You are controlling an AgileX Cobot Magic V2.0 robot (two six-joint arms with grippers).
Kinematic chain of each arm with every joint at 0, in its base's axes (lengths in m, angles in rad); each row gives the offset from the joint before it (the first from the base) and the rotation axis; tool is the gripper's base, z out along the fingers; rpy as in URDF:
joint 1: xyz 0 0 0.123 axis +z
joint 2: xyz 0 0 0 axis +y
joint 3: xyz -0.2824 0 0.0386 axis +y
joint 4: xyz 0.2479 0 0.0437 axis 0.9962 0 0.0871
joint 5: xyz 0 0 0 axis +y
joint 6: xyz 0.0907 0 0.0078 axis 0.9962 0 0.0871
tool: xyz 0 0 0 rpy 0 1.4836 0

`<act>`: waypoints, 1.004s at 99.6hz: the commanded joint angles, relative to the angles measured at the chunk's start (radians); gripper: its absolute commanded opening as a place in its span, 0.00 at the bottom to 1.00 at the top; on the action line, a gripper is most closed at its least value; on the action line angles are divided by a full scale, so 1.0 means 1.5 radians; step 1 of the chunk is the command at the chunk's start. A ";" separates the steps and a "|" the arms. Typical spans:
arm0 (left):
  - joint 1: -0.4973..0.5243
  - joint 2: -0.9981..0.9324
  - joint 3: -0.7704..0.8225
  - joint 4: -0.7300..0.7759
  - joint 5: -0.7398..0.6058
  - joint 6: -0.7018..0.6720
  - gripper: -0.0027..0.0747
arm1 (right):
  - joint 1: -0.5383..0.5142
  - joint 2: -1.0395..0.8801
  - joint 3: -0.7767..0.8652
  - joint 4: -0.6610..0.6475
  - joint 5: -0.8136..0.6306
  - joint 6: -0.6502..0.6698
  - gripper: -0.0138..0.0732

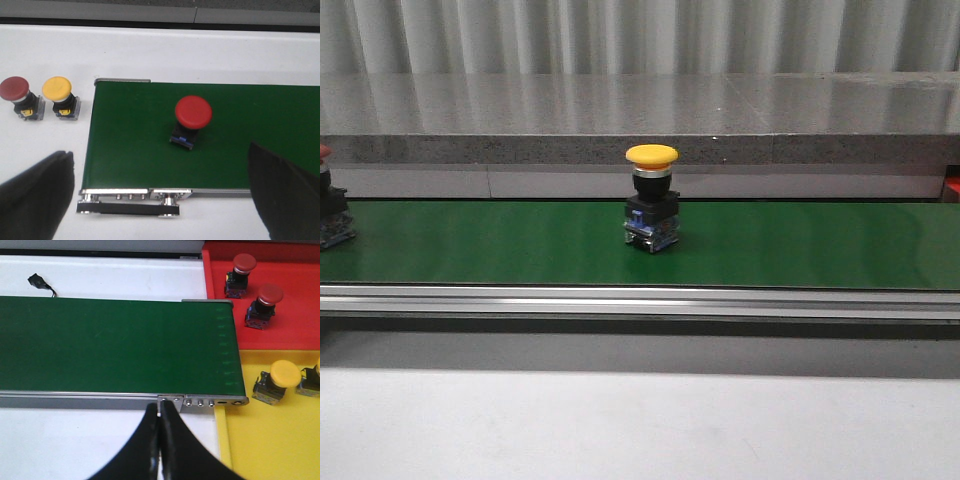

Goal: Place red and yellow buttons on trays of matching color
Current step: 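Grasp the yellow button at the belt end with the right gripper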

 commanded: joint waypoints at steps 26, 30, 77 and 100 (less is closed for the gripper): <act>-0.003 -0.206 0.172 -0.017 -0.070 0.000 0.73 | 0.000 0.001 -0.016 -0.004 -0.040 -0.005 0.02; -0.003 -0.218 0.184 -0.017 -0.070 0.000 0.67 | 0.000 0.001 -0.016 -0.004 -0.040 -0.005 0.02; -0.003 -0.238 0.204 -0.021 -0.081 0.000 0.01 | 0.000 0.001 -0.016 -0.004 -0.060 -0.005 0.02; -0.003 -0.238 0.204 -0.023 -0.081 0.000 0.01 | 0.000 0.001 -0.016 0.003 -0.060 -0.005 0.34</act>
